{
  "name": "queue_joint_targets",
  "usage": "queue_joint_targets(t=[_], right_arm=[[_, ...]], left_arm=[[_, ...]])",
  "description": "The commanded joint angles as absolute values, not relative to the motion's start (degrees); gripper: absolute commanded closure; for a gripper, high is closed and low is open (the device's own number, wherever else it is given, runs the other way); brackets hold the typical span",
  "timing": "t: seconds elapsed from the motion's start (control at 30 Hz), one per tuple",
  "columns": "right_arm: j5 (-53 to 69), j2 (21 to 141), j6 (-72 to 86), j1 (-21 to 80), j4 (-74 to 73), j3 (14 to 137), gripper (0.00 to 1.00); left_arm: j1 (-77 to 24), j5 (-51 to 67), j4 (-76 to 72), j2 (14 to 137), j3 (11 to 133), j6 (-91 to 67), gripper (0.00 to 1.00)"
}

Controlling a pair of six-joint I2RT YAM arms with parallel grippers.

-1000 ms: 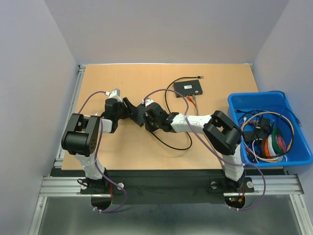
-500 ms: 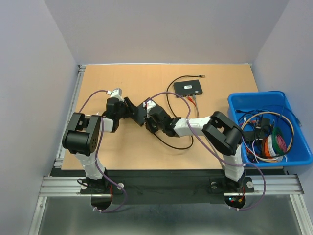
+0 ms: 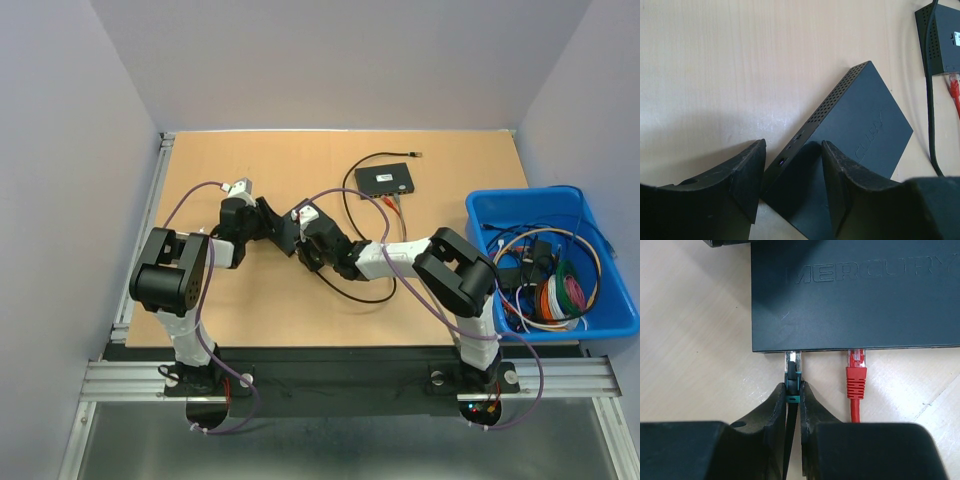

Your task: Insert the plug into the switch port

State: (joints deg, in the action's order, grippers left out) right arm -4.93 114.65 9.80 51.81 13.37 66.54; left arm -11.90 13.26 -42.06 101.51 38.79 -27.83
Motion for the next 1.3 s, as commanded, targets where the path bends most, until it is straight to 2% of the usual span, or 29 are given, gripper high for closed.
queue_joint_targets(t=[0.0, 0.3, 0.83, 1.27], right_arm=[[-4.5, 112.7, 8.9, 52.0, 26.9, 67.1, 1.0], [-4.6, 112.1, 8.3, 52.0, 27.7, 66.1, 0.99], [-6.9, 113.7, 6.9, 52.0, 30.9, 64.2, 1.0], [-5.4, 118.5, 5.4, 51.9, 35.8, 75.0, 1.0]], left_arm=[[-15.6, 19.9, -37.5, 102.4, 38.7, -29.5, 0.44], [-17.9, 17.7, -37.6, 103.0, 38.1, -29.7, 0.46], [-23.2, 13.3, -46.8, 103.4, 32.7, -29.0, 0.49], [-23.3, 14.5, -48.1, 104.2, 32.6, -28.0, 0.5]])
